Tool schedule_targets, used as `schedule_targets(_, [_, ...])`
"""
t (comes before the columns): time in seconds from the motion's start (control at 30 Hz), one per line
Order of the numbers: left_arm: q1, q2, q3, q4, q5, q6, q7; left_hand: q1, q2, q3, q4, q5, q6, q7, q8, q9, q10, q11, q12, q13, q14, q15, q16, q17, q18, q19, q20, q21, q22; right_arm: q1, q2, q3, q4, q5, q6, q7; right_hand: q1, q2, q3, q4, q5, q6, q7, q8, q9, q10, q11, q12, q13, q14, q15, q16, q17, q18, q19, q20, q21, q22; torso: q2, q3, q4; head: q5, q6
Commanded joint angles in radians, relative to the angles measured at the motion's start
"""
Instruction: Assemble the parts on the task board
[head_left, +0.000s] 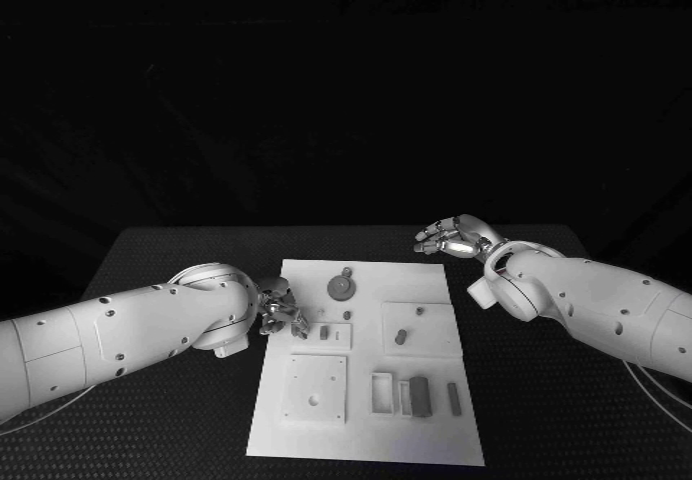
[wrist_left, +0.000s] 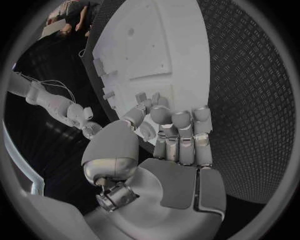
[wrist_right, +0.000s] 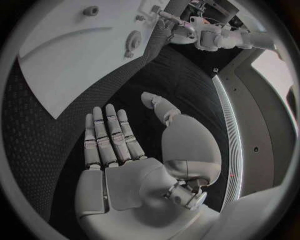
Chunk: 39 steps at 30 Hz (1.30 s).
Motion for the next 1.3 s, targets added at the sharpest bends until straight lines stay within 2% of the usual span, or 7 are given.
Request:
schedule_targets(0.03, [-0.003,-0.004,-0.001,0.008,-0.005,-0.026,0.009,0.011,0.006,0.063,-0.055,0.004,0.068,-0.047,0.002,0.041,-0.004,-0.015,0.005,0.002,0.007,-0.01,0.005,0.001,0.001,0.007,-0.09,0.004,0.021,-0.001,0.001,0.0,0.001,-0.001,0.005,0.008,-0.008,-0.001,-0.002,0.005,0.005,-0.009,0.002,0.004,-0.002,-0.001,0.005,-0.005,0.0,-0.008,0.001,0.006,-0.001,-0.006,-0.003,0.0,-0.002,0.002,0.0,0.0005,0.0002,0.0,-0.001])
schedule_targets(0.37, [-0.012,-0.029,-0.001,0.042,-0.024,-0.08,0.029,0.013,0.003,0.063,-0.055,0.005,0.07,-0.047,0.001,0.043,-0.005,-0.016,0.006,0.002,0.008,-0.011,0.006,0.001,0.001,0.009,-0.09,0.006,0.021,-0.001,-0.002,0.0,0.003,-0.001,0.005,0.008,-0.008,-0.001,-0.002,0.005,0.006,-0.009,0.002,0.004,-0.002,-0.001,0.005,-0.005,0.0,-0.008,0.001,0.006,-0.001,-0.006,-0.003,-0.001,-0.003,0.002,0.0,0.0008,0.0001,0.0,-0.001])
schedule_targets(0.7, [-0.023,-0.063,-0.001,0.102,-0.041,-0.15,0.046,0.018,-0.001,0.064,-0.055,0.008,0.073,-0.049,0.0,0.046,-0.005,-0.018,0.009,0.004,0.012,-0.012,0.008,0.002,0.002,0.012,-0.091,0.01,0.021,-0.002,-0.004,0.0,0.003,-0.001,0.005,0.008,-0.008,-0.001,-0.002,0.005,0.006,-0.009,0.002,0.005,-0.002,-0.001,0.005,-0.006,0.0,-0.008,0.001,0.007,-0.002,-0.006,-0.003,-0.001,-0.003,0.003,0.001,-0.0001,-0.0004,-0.001,-0.001])
schedule_targets(1.17, [-0.025,-0.071,0.0,0.113,-0.059,-0.175,0.056,0.021,-0.004,0.064,-0.055,0.009,0.075,-0.05,-0.002,0.049,-0.005,-0.019,0.011,0.005,0.014,-0.014,0.009,0.002,0.003,0.014,-0.093,0.012,0.02,-0.002,-0.004,0.0,0.004,-0.001,0.005,0.008,-0.008,-0.001,-0.002,0.005,0.006,-0.01,0.001,0.005,-0.002,-0.001,0.005,-0.006,0.0,-0.009,0.001,0.007,-0.002,-0.006,-0.004,-0.001,-0.003,0.003,0.001,0.0002,-0.0003,-0.001,-0.002])
schedule_targets(1.3, [-0.025,-0.068,0.0,0.106,-0.063,-0.157,0.053,0.021,-0.004,0.065,-0.054,0.01,0.076,-0.051,-0.002,0.049,-0.005,-0.02,0.012,0.006,0.015,-0.015,0.01,0.002,0.004,0.015,-0.093,0.013,0.02,-0.002,-0.004,0.0,0.003,-0.001,0.006,0.008,-0.008,-0.001,-0.002,0.005,0.006,-0.01,0.001,0.005,-0.002,-0.001,0.005,-0.006,0.0,-0.009,0.001,0.007,-0.002,-0.006,-0.004,-0.001,-0.003,0.003,0.0,-0.0001,0.0004,-0.001,-0.002])
